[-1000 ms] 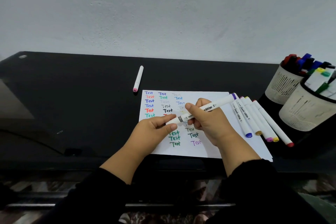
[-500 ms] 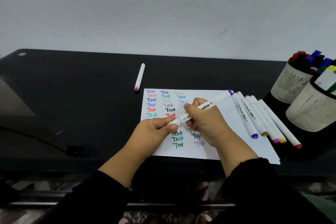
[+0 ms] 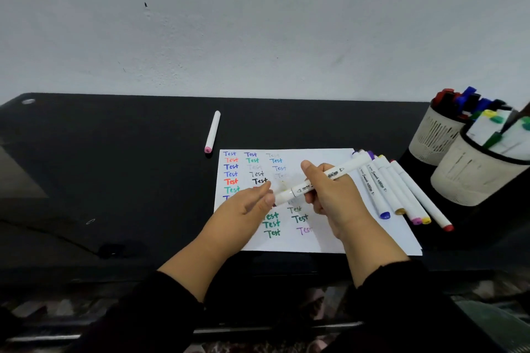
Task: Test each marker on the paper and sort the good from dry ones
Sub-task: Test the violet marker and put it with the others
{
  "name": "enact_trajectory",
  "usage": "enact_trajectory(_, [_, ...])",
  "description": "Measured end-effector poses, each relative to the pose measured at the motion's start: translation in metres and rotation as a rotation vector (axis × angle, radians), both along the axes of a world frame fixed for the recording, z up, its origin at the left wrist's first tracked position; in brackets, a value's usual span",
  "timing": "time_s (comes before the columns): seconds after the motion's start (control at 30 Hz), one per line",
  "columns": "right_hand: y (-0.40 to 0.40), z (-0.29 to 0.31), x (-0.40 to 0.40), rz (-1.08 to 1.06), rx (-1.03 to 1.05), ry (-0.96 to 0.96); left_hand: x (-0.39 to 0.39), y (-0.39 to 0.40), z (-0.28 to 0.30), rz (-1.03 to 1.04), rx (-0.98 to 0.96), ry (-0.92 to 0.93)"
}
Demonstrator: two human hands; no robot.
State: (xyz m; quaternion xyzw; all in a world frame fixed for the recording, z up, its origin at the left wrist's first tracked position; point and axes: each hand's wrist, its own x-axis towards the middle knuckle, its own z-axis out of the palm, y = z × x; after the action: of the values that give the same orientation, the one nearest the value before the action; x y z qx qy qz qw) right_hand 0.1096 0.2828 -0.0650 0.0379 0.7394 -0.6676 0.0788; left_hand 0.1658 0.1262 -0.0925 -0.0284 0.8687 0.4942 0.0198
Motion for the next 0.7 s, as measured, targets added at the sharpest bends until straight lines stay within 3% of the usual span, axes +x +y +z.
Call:
enact_trajectory(0.33, [0.036, 0.012, 0.005, -0.192, -0.085, -0.062, -0.003, 0.009, 0.02, -0.291, -0.764, -0.122])
enact_trajectory(0.7, [0.104, 0.047, 0.005, -0.327, -0.07, 0.114, -0.04, 0.07, 0.015, -0.371, -0.733, 0.04])
